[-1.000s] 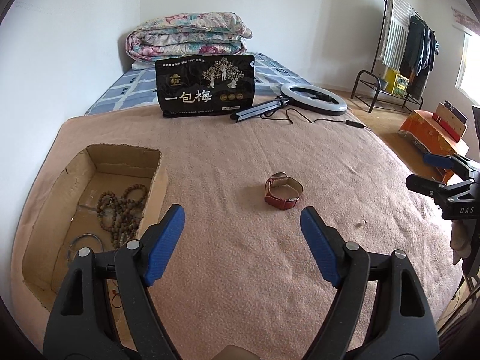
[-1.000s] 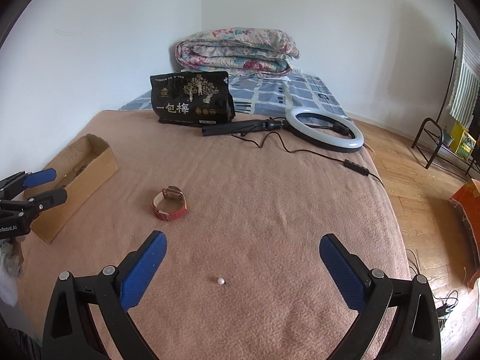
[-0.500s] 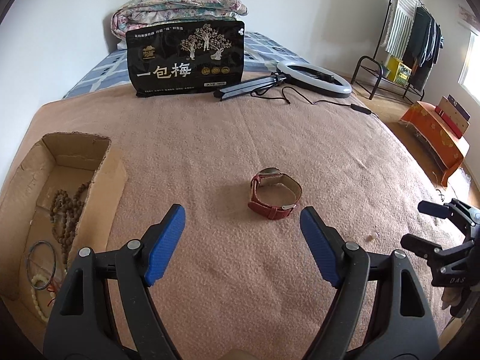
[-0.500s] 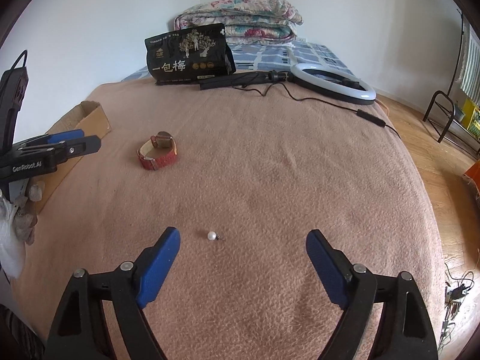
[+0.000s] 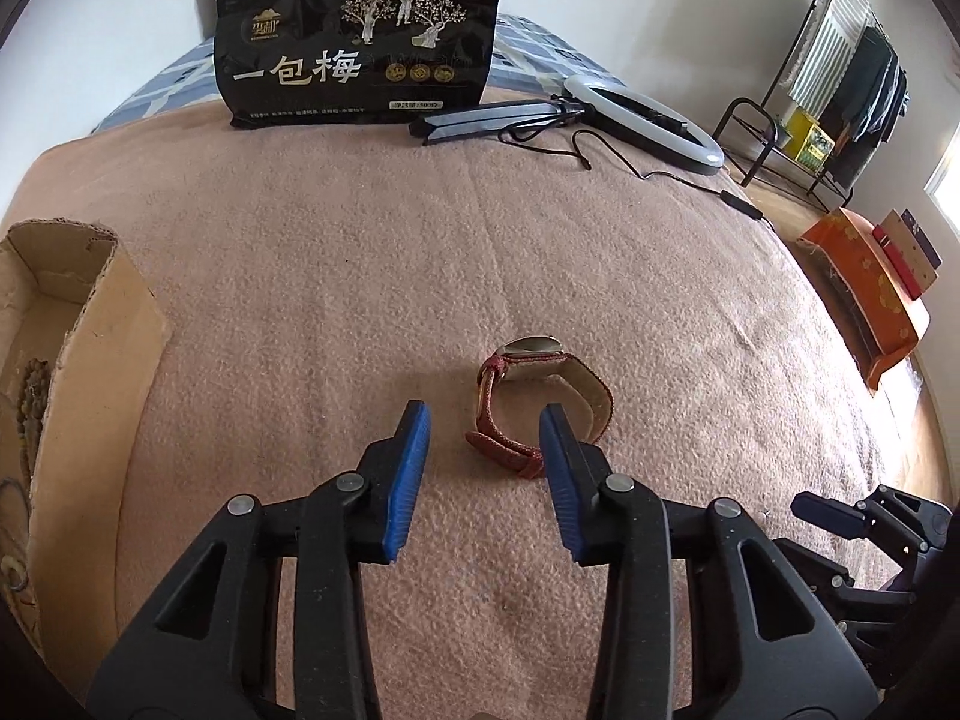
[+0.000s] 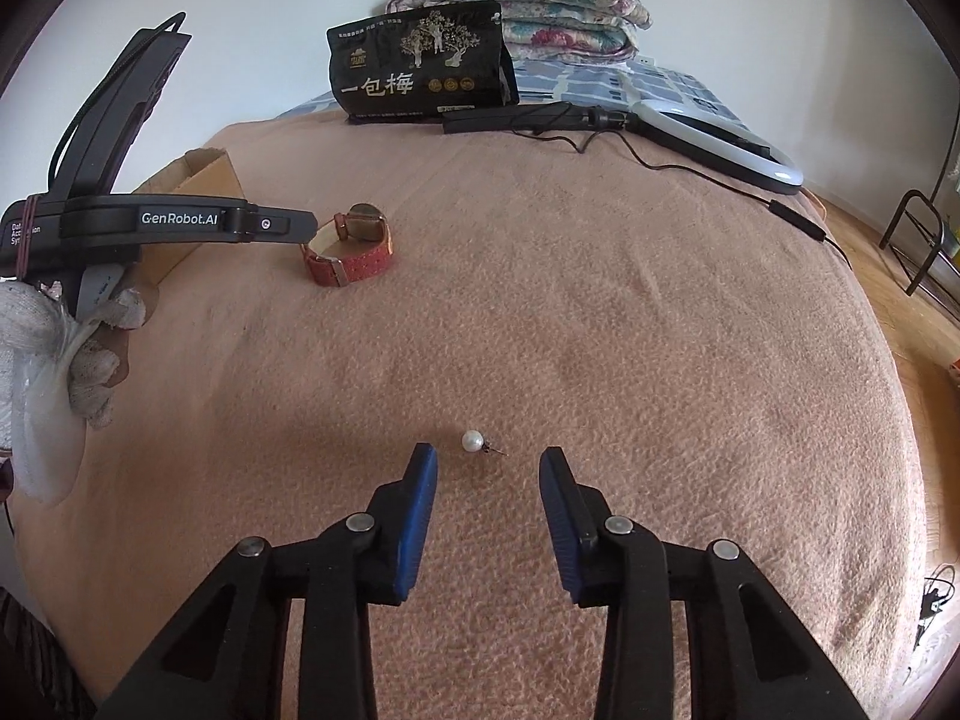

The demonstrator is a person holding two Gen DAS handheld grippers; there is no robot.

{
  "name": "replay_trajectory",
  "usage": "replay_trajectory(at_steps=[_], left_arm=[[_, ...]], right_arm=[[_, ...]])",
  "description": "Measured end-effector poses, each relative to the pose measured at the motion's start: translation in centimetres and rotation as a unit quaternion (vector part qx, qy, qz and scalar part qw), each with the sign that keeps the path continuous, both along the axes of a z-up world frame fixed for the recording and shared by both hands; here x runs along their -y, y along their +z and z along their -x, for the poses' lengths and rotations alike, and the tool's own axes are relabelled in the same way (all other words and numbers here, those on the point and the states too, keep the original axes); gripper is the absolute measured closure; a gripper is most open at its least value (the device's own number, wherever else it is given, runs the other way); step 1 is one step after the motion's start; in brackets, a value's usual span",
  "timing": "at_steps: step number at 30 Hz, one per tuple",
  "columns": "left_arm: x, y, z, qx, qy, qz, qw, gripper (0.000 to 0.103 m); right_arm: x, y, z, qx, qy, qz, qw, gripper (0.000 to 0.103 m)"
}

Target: Organize jewelry

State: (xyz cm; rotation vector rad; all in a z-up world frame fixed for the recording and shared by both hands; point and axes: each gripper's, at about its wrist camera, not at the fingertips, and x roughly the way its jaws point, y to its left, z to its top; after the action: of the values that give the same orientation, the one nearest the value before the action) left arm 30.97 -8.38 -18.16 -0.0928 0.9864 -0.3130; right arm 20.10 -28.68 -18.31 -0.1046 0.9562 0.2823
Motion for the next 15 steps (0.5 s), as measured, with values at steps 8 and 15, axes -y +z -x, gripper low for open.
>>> replay_trajectory(at_steps=[8,15], left_arm=[[0.6,-0.9,-0.9,-0.009,-0.005,-0.013,0.9999,0.072],[1.1,-1.7,-1.4,-0.015,-0.007,-0.016,0.9997,0.083]], right_arm=[[-0.6,-0.4,-1.1,-0.007,0.008,-0.004,1.000,0.075],[-0.7,-1.3,-1.4,-0.020,0.005,0.006,1.000,0.081]])
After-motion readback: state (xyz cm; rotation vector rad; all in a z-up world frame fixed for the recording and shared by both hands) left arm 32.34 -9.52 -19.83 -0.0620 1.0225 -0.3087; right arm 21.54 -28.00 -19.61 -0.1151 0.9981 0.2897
